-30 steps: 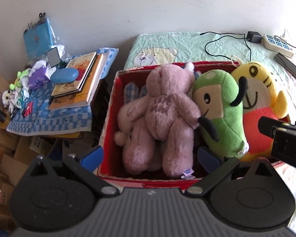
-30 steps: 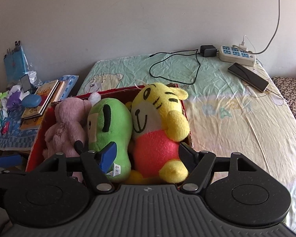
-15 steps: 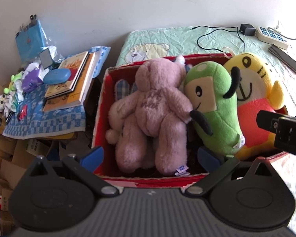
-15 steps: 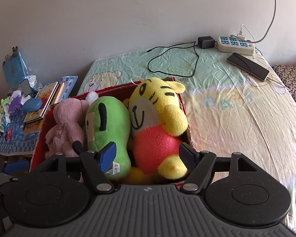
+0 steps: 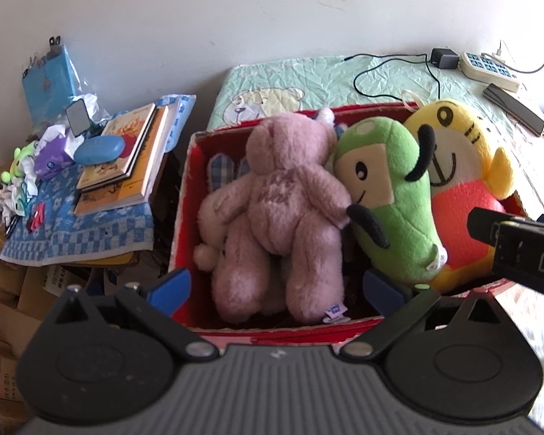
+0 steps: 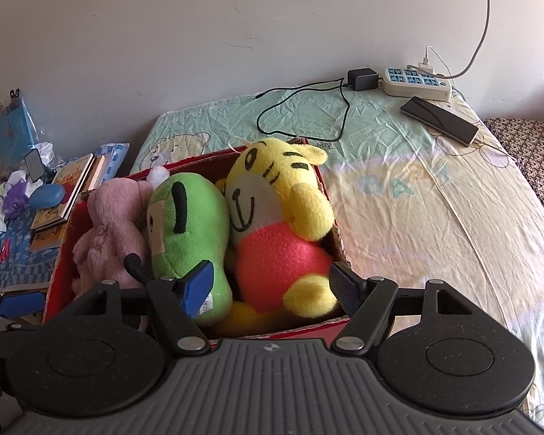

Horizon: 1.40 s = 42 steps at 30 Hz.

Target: Organize objects

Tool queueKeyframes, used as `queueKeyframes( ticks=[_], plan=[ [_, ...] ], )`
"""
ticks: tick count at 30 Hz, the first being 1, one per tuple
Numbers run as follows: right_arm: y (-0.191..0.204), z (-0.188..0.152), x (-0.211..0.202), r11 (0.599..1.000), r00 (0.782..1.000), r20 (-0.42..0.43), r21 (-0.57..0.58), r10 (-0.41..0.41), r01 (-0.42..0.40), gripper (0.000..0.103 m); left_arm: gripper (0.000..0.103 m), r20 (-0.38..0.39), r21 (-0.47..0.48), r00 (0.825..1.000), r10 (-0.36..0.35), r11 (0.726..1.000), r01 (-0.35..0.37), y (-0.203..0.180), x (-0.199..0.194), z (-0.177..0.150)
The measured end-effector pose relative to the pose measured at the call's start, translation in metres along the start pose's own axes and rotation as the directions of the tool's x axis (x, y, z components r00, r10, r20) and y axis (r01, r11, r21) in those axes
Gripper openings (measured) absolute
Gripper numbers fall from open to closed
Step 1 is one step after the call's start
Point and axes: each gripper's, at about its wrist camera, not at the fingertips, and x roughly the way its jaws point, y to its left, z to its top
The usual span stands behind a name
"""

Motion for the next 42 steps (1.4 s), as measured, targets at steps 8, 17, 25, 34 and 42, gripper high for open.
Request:
queueKeyframes(
  ticks=[8, 17, 25, 34, 42],
  plan=[
    [0.011, -0.001, 0.004, 1.000, 1.000, -0.003, -0.019, 0.010, -0.010, 0.073, 0.100, -0.005, -0.033, 1.000, -0.005, 0.999, 0.005, 0.013, 0.005, 0.000],
    [0.016, 0.001, 0.006, 0.999, 1.000, 0.004, -0.042, -0.011, 0.011, 0.073, 0.100, -0.001, -0.039, 1.000, -0.023, 0.999, 0.023, 0.018, 0.008, -0.002],
    [0.014, 0.002, 0.008, 0.999, 1.000, -0.001, -0.034, -0.010, 0.010, 0.073, 0.101, 0.013, -0.034, 0.999, -0.035, 0.999, 0.035, 0.014, 0.008, 0.000],
    [0.013, 0.005, 0.013, 1.000, 1.000, -0.006, -0.027, -0.007, 0.007, 0.073, 0.100, 0.000, -0.027, 0.999, -0.032, 0.999, 0.032, 0.014, 0.014, 0.004],
    [0.013, 0.006, 0.018, 1.000, 1.000, -0.017, -0.030, -0.001, 0.001, 0.073, 0.101, -0.009, -0.038, 1.000, -0.027, 0.999, 0.027, 0.014, 0.018, 0.006]
  ],
)
